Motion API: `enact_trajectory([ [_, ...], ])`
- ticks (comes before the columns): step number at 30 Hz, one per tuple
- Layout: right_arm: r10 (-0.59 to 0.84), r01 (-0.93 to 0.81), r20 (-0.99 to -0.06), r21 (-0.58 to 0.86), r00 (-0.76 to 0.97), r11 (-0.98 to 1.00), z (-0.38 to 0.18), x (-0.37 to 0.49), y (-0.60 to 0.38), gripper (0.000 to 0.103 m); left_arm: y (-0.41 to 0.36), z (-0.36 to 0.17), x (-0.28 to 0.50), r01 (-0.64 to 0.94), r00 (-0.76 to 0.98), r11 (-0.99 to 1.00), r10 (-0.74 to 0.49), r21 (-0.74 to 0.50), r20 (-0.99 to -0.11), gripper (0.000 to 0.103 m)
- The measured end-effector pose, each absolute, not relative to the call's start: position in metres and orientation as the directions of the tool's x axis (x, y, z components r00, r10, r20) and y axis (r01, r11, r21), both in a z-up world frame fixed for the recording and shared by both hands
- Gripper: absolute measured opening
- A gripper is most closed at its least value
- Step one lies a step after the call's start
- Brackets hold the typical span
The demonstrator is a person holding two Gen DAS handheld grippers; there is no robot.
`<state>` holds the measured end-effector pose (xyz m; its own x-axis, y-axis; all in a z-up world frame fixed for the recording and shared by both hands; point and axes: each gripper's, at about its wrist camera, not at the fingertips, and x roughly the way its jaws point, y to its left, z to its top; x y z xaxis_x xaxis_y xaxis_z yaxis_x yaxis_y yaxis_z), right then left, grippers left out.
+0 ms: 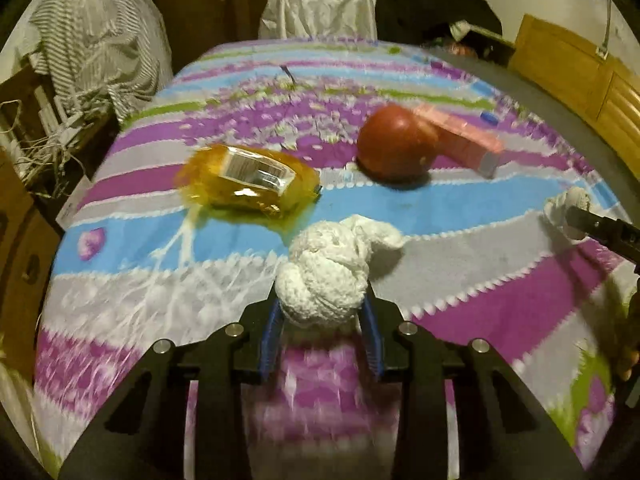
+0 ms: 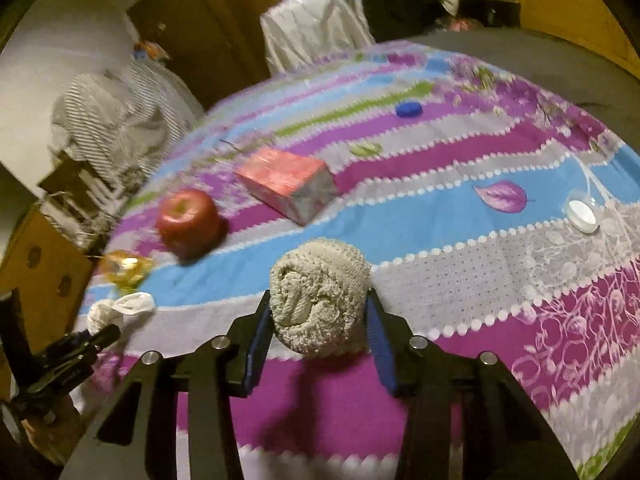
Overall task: Collect trash
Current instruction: 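Grasp the white crumpled cloth with the left tool while the right tool grasps the beige knitted roll, then carry the white cloth and knitted roll over the white bucket with both tools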
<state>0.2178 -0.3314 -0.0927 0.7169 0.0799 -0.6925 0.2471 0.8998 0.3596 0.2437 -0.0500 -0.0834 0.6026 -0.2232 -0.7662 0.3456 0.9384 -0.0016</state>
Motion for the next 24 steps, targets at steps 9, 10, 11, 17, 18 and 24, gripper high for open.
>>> enact_trajectory([
  [9,0.159,0.074,-0.643,0.319,0.749,0.945,-0.049,0.144,-0.250,0.046,-0.003,-0.054,0.166,0.131,0.662,0.989,-0.031,0.075,-0.749,0.034],
  [10,0.168,0.050,-0.650,0.304,0.741,0.951,-0.048,0.136,-0.236,0.046,0.003,-0.052,0.157,0.104,0.670,0.991,-0.006,0.085,-0.742,0.034],
  [11,0.176,0.031,-0.659,0.290,0.731,0.957,-0.048,0.128,-0.223,0.046,0.011,-0.050,0.148,0.076,0.676,0.993,0.016,0.092,-0.736,0.034],
  [17,0.215,-0.057,-0.700,0.242,0.681,0.969,-0.058,0.089,-0.158,0.046,0.049,-0.044,0.110,-0.038,0.692,0.992,0.112,0.120,-0.713,0.034],
  [18,0.219,-0.064,-0.704,0.240,0.676,0.969,-0.059,0.087,-0.153,0.046,0.053,-0.045,0.105,-0.045,0.691,0.991,0.119,0.123,-0.713,0.034],
  [24,0.255,-0.147,-0.719,0.210,0.646,0.967,-0.058,0.079,-0.102,0.046,0.090,-0.045,0.084,-0.109,0.690,0.987,0.159,0.116,-0.706,0.034],
])
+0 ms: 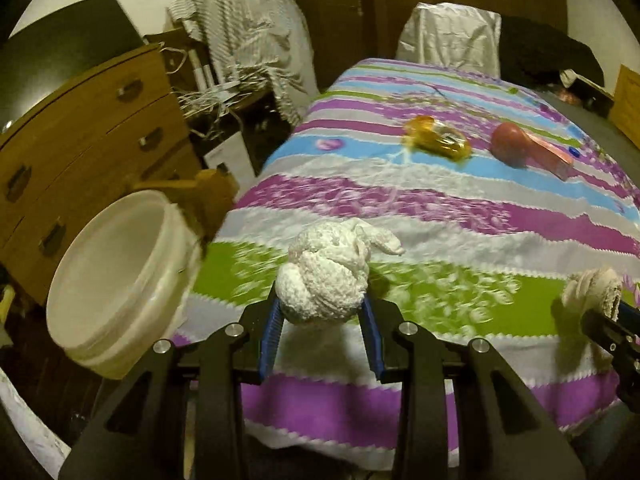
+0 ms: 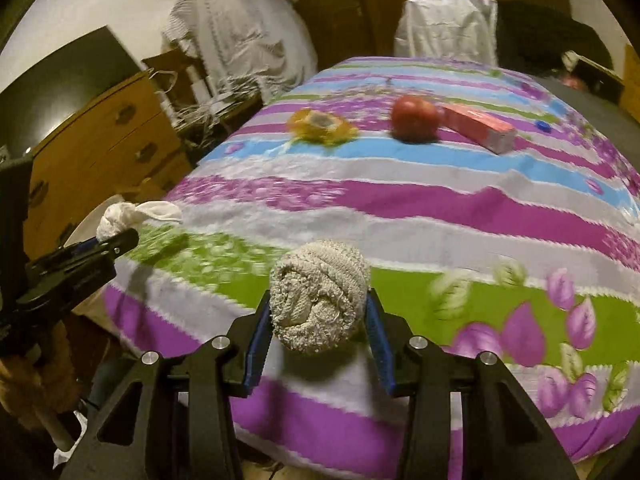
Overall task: Collect trash
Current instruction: 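Carry the white cloth and knitted roll over the white bucket with both tools, then open both tools over the white bucket to drop the cloth and knitted roll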
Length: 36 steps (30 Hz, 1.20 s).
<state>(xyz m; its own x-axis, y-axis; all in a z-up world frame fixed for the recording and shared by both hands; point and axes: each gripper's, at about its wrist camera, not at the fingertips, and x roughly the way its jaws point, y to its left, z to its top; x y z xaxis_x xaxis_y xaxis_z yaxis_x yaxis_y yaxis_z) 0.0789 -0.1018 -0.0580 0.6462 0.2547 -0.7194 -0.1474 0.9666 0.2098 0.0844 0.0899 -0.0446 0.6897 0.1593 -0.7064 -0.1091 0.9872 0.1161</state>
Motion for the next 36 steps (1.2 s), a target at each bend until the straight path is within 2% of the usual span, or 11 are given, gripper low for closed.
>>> enact_trajectory([
  [11,0.465,-0.437,-0.649,0.220,0.602,0.872,0.018,0.145,0.034,0.046,0.208,0.011,0.086,-0.292,0.710,0.952,0.283,0.096,-0.645,0.034],
  [17,0.563,-0.554,-0.665,0.261,0.491,0.791,0.047,0.196,0.133,0.046,0.282,0.035,0.092,-0.394,0.686,0.912,0.372,0.110,-0.625,0.034],
  [21,0.588,-0.621,-0.695,0.257,0.414,0.740,0.056,0.219,0.198,0.046,0.322,0.038,0.097,-0.447,0.653,0.886,0.420,0.127,-0.631,0.034],
  [27,0.583,-0.693,-0.746,0.235,0.320,0.681,0.049,0.237,0.278,0.046,0.366,0.024,0.101,-0.488,0.605,0.866,0.426,0.109,-0.672,0.034],
  [36,0.553,-0.748,-0.788,0.189,0.272,0.637,0.028,0.237,0.330,0.046,0.389,-0.001,0.102,-0.486,0.573,0.870,0.392,0.086,-0.719,0.034],
])
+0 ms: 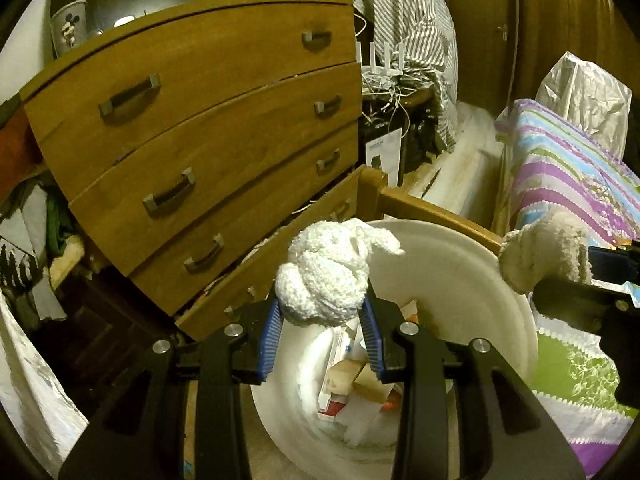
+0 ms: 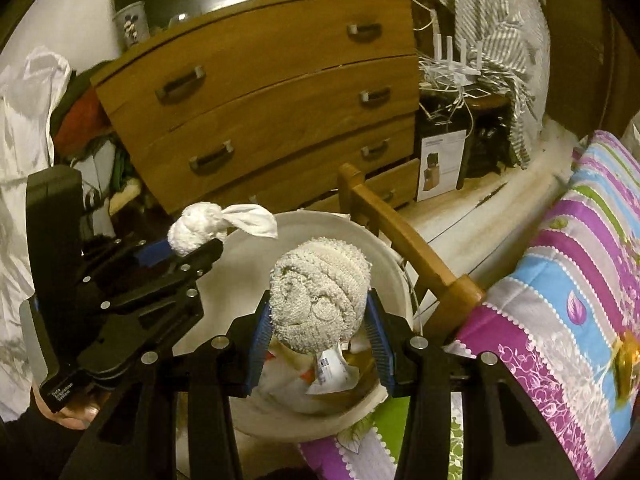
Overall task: Collect trash
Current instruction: 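Open both tools over the white bucket to drop the cloth and knitted roll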
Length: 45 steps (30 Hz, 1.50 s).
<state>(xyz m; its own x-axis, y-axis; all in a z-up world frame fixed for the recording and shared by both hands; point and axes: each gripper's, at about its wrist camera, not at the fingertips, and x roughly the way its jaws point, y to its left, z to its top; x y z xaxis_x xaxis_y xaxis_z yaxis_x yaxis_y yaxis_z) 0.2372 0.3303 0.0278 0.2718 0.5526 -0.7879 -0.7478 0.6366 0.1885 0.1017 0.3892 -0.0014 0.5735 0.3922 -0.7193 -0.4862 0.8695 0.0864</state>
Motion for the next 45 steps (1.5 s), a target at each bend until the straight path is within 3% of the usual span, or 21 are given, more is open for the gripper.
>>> enact_trajectory([
  [45,0.508,-0.818,-0.799,0.036,0.322,0.574,0.043,0.220,0.349,0.046,0.405,-0.008,0.097,-0.493,0.573,0.867,0.385,0.072,-0.723,0.034],
])
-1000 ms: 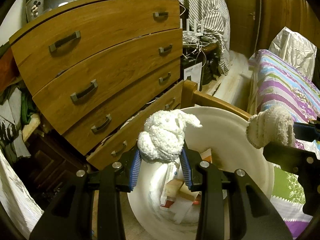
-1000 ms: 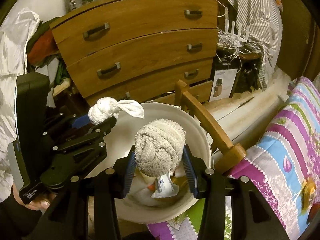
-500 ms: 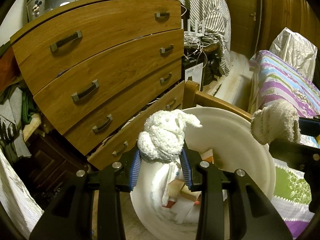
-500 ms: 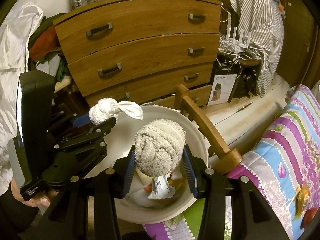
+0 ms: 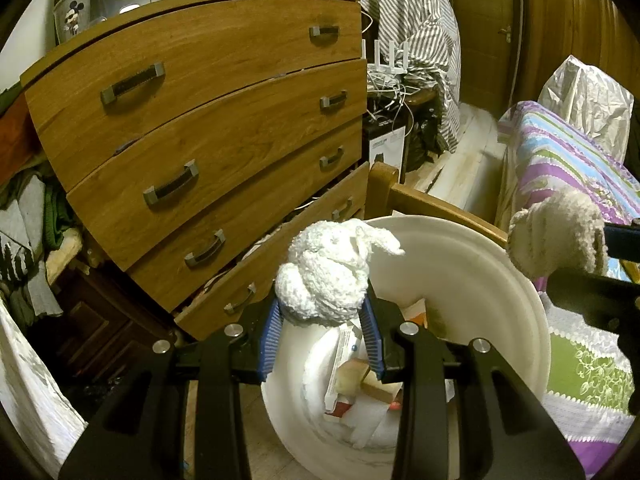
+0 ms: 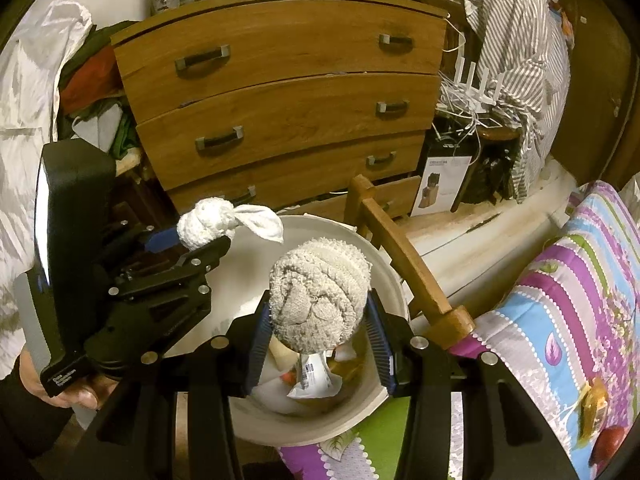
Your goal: Collect trash
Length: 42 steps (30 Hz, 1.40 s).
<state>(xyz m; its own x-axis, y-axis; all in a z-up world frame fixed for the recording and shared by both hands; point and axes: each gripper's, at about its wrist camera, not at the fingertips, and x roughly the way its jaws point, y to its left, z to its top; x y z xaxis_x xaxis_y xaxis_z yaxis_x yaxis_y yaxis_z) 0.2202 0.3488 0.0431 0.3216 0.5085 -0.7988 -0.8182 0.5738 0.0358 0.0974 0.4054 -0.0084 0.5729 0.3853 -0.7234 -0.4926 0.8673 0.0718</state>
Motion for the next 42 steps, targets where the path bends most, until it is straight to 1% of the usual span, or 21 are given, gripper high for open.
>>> enact_trajectory([
  [9,0.513,-0.830,-0.797,0.026,0.319,0.557,0.047,0.218,0.352,0.047,0.407,-0.007,0.099,-0.495,0.577,0.867,0.385,0.066,-0.721,0.034],
  [11,0.509,-0.837,-0.801,0.019,0.315,0.547,0.045,0.218,0.354,0.059,0.407,-0.007,0.100,-0.495,0.576,0.867,0.385,0.068,-0.721,0.034],
  [12,0.503,-0.836,-0.802,0.006,0.324,0.549,0.043,0.217,0.354,0.062,0.407,-0.007,0.099,-0.493,0.576,0.867,0.384,0.067,-0.722,0.036],
  [13,0.501,-0.835,-0.800,0.000,0.330,0.550,0.043,0.217,0.354,0.068,0.407,-0.008,0.100,-0.487,0.577,0.871,0.377,0.066,-0.725,0.037],
  [14,0.500,-0.834,-0.799,-0.004,0.334,0.552,0.042,0.217,0.354,0.070,0.407,-0.009,0.100,-0.481,0.571,0.874,0.371,0.068,-0.732,0.045],
  [15,0.499,-0.833,-0.799,-0.004,0.336,0.553,0.042,0.217,0.353,0.070,0.406,-0.010,0.100,-0.479,0.562,0.874,0.373,0.077,-0.738,0.067],
  [16,0.500,-0.831,-0.798,-0.002,0.336,0.556,0.041,0.218,0.351,0.070,0.406,-0.011,0.100,-0.481,0.564,0.873,0.378,0.080,-0.734,0.082],
  [18,0.500,-0.827,-0.797,0.002,0.339,0.562,0.040,0.221,0.349,0.070,0.403,-0.010,0.097,-0.486,0.574,0.869,0.397,0.092,-0.716,0.082],
  [30,0.507,-0.794,-0.776,0.015,0.374,0.608,0.038,0.221,0.334,0.070,0.398,-0.010,0.097,-0.483,0.571,0.870,0.401,0.102,-0.716,0.082],
  [35,0.518,-0.774,-0.746,0.006,0.418,0.633,0.046,0.217,0.324,0.070,0.398,-0.009,0.094,-0.489,0.570,0.867,0.400,0.094,-0.717,0.082],
  [37,0.528,-0.760,-0.712,-0.012,0.462,0.650,0.052,0.211,0.317,0.070,0.396,-0.008,0.092,-0.492,0.575,0.866,0.399,0.088,-0.714,0.083],
  [39,0.533,-0.745,-0.684,-0.021,0.497,0.667,0.058,0.208,0.310,0.074,0.394,-0.007,0.089,-0.497,0.577,0.864,0.402,0.086,-0.710,0.086],
  [41,0.540,-0.715,-0.639,-0.022,0.547,0.699,0.064,0.202,0.298,0.084,0.390,-0.006,0.087,-0.503,0.582,0.860,0.410,0.085,-0.703,0.087],
  [42,0.543,-0.704,-0.623,-0.018,0.563,0.710,0.066,0.200,0.292,0.086,0.389,-0.006,0.085,-0.505,0.585,0.859,0.412,0.084,-0.699,0.087],
])
